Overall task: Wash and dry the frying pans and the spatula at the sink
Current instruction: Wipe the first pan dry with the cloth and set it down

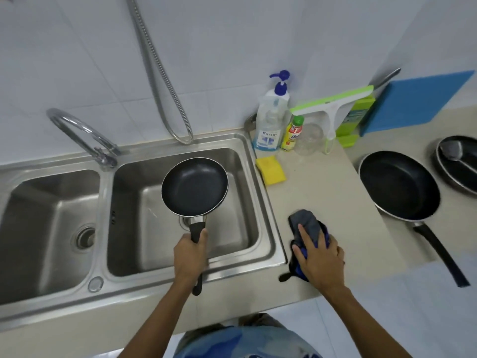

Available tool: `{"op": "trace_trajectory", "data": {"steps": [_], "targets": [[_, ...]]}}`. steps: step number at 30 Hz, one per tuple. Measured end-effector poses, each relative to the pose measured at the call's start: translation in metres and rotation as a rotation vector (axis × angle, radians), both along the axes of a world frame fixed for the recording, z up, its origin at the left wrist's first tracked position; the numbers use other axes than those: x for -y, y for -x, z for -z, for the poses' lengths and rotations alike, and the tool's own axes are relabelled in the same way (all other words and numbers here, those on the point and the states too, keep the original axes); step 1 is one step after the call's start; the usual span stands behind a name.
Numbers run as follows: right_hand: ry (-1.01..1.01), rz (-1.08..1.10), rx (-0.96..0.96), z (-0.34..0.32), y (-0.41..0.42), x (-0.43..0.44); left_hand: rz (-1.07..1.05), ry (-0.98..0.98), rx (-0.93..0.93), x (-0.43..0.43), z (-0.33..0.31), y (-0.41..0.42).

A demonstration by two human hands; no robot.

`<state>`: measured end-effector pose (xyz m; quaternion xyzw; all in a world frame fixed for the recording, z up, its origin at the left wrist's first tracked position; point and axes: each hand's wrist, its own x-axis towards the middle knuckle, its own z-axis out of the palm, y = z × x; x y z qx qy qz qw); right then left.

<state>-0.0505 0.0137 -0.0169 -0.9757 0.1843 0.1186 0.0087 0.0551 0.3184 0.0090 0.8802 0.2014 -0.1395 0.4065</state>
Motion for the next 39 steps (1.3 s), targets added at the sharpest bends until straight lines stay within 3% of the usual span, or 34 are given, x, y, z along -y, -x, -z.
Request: {"op": "trace_trajectory", "data": {"steps": [16, 21, 27, 31, 35, 39], "targets": [[0.015, 0.041, -0.048, -0.005, -0.012, -0.003, -0.044, 0.008, 0.027, 0.006, -0.007, -0.005], [-0.054, 0.162, 0.142, -0.043, -0.040, -0.044, -0.052, 0.053, 0.028, -0.012, -0.010, -0.012], [-0.660, -0.013, 0.155, -0.088, -0.079, -0.145, -0.030, 0.205, 0.023, -0.039, -0.019, -0.018], [-1.057, 0.105, 0.029, -0.100, -0.095, -0.213, -0.010, 0.334, 0.045, -0.052, -0.022, -0.017], [-1.238, 0.277, -0.080, -0.084, -0.093, -0.260, 0.003, 0.458, 0.066, -0.065, -0.020, -0.021], [-1.229, 0.361, -0.084, -0.072, -0.084, -0.279, -0.086, 0.488, 0.034, -0.067, -0.023, -0.020]]}}
